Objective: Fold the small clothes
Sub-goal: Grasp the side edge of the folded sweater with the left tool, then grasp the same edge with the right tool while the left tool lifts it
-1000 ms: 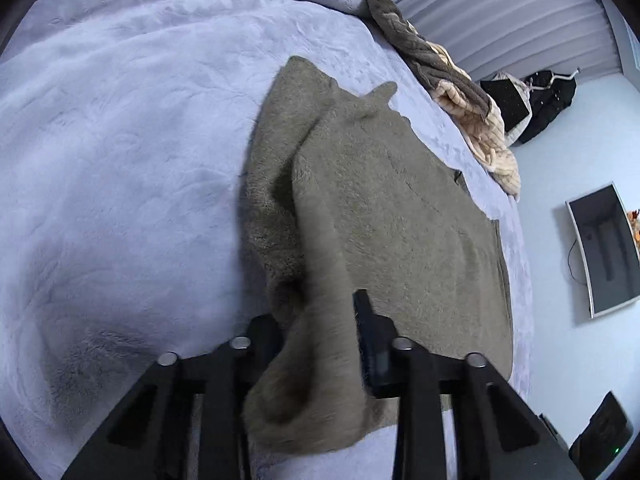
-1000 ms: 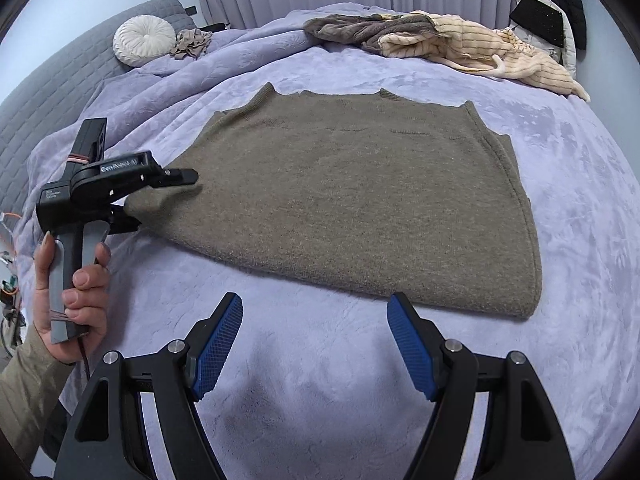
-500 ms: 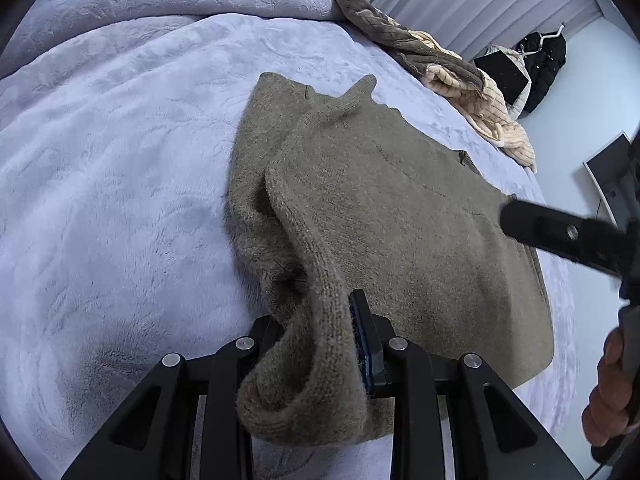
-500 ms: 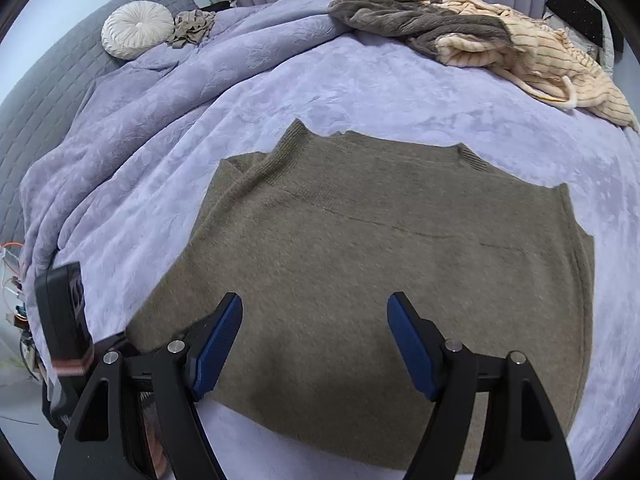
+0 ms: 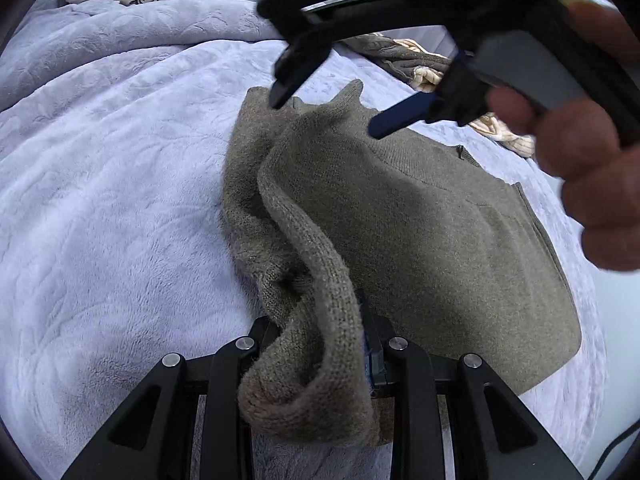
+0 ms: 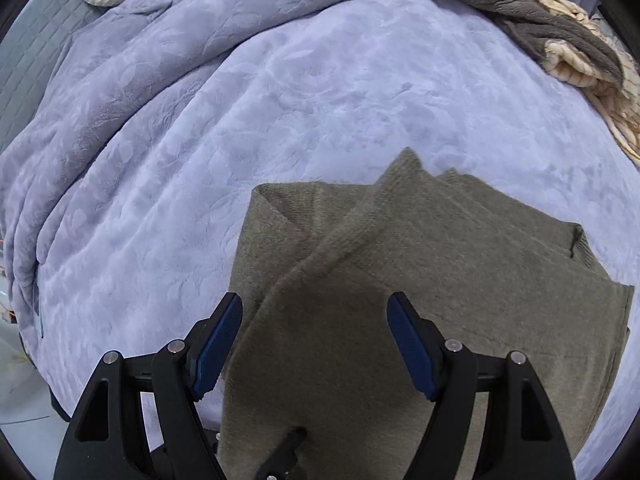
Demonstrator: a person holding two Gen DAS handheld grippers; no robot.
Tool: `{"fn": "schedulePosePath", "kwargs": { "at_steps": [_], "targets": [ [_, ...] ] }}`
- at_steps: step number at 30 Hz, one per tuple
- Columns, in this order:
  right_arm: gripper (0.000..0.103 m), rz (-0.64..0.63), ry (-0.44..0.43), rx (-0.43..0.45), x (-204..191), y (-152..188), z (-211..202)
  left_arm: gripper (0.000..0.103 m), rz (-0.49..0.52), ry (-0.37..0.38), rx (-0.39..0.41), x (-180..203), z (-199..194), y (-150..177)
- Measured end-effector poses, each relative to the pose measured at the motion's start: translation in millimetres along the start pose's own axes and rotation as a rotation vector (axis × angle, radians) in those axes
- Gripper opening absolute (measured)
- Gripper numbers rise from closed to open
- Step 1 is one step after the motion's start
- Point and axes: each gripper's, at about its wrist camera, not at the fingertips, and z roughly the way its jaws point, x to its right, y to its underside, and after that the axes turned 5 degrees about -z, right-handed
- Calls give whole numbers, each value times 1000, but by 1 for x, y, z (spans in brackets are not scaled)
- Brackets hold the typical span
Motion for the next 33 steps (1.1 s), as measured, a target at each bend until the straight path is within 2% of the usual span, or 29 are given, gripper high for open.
{"fn": "schedulePosePath", "kwargs": {
  "at_steps": [3, 8, 17, 19, 20, 21, 22, 23, 24, 28, 33],
  "targets": [
    [78, -15, -6, -60, -8, -11, 14, 30, -2, 10, 7, -4, -2, 2],
    [79, -31, 45, -122, -19, -23, 31, 30, 18, 0, 29, -4, -4, 7],
    [83, -103, 224, -207, -49, -32, 60, 30, 28, -5, 40, -3, -7, 11],
    [78, -151, 247, -199, -55, -27, 65, 30, 12, 7, 31, -5, -7, 11],
    [65, -168, 266, -192, -55, -25, 65, 30, 1, 12, 24, -5, -6, 10],
    [57, -169, 277, -186, -52, -22, 63, 30, -12, 16, 18, -8, -7, 9],
    [41, -166, 273, -178, -49, -20, 58, 30, -17, 15, 15, -9, -9, 7],
    [29, -154, 237, -166, -42, -18, 50, 29, -19, 10, 13, -8, -11, 6],
    [24, -138, 199, -150, -35, -16, 41, 26, -18, 6, 10, -7, -14, 5],
    [22, -143, 104, -77, -17, -5, 7, 23, 4, -39, 7, 7, -25, -1],
    [21, -123, 10, 0, 4, 9, -29, 23, 82, -124, 29, 36, -42, -7]
  ]
}}
